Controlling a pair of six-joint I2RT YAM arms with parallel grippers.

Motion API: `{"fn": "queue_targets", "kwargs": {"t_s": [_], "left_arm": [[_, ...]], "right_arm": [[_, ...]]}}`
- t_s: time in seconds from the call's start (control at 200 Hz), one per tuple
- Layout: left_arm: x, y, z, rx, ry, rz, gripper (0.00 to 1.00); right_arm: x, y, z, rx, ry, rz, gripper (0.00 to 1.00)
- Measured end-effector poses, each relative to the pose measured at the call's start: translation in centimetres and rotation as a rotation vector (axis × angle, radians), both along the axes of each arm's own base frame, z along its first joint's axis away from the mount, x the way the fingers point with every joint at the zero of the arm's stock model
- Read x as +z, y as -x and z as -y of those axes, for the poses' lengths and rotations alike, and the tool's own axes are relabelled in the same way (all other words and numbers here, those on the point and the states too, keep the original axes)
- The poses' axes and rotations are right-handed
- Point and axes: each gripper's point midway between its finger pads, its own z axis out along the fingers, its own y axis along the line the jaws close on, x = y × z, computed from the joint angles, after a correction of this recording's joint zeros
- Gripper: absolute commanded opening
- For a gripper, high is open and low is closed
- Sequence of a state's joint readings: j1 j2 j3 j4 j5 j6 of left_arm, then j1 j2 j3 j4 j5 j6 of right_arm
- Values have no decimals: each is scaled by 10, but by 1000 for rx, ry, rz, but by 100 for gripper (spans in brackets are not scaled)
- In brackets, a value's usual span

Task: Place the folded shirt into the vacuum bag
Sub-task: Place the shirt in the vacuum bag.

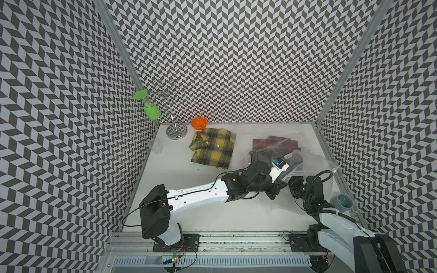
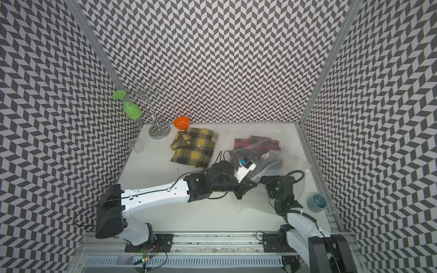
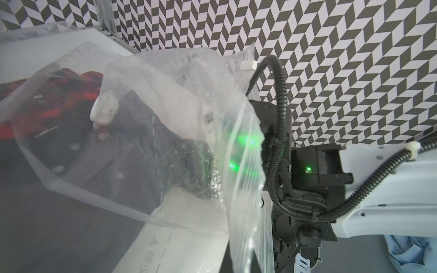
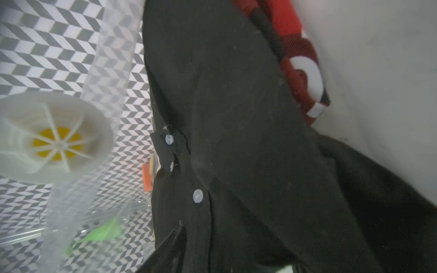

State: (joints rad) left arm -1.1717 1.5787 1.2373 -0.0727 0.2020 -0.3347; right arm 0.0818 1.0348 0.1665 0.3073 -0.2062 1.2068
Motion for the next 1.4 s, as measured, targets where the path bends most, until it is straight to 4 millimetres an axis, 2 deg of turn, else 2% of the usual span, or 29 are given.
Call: {"fn": "queue_targets", "kwargs": {"t_s": [0.035,0.155,0.225,0.32,0.456,0.556,0.626,0.691,0.756,0.866,0.926,0.996,1.047,1.152,1.302,1.397], "left_arm": [[0,0,0,2,1,1,0],[0,-1,0,6,0,3,0],[0,-2,0,8,1,4,0],[1,-2,0,9,2,5,0],[1,-2,0,11,2,6,0],[1,-3,0,14,3,8,0],[1,-3,0,17,2,9,0],[1,-4,0,18,3,9,0],[1,-4,0,21,2,11,0],[-1,-5,0,23,-3,10,0],[-3,-5,1,21,-7,8,0],[-5,-5,1,21,-12,6,0],[-5,-5,1,21,-12,6,0],[-4,-5,1,22,-11,7,0],[-3,-6,4,20,-7,7,0],[-5,-6,8,13,-9,4,0]], "right_arm": [[4,-5,-1,6,-2,14,56],[20,-21,-4,17,-2,86,28],[31,-34,-5,30,21,122,18],[58,-53,-7,55,54,215,11],[104,-76,-14,104,107,379,11],[138,-84,-17,129,149,513,11],[150,-86,-16,127,181,564,11],[147,-87,-13,113,193,564,11],[130,-91,-10,96,193,521,14],[70,-92,-5,63,163,357,25],[32,-82,-3,50,138,248,31],[5,-70,-1,40,117,160,42],[1,-68,-1,32,105,139,48],[10,-68,-3,31,83,155,58],[20,-61,-11,62,36,162,60],[18,-44,-16,83,0,146,60]]}}
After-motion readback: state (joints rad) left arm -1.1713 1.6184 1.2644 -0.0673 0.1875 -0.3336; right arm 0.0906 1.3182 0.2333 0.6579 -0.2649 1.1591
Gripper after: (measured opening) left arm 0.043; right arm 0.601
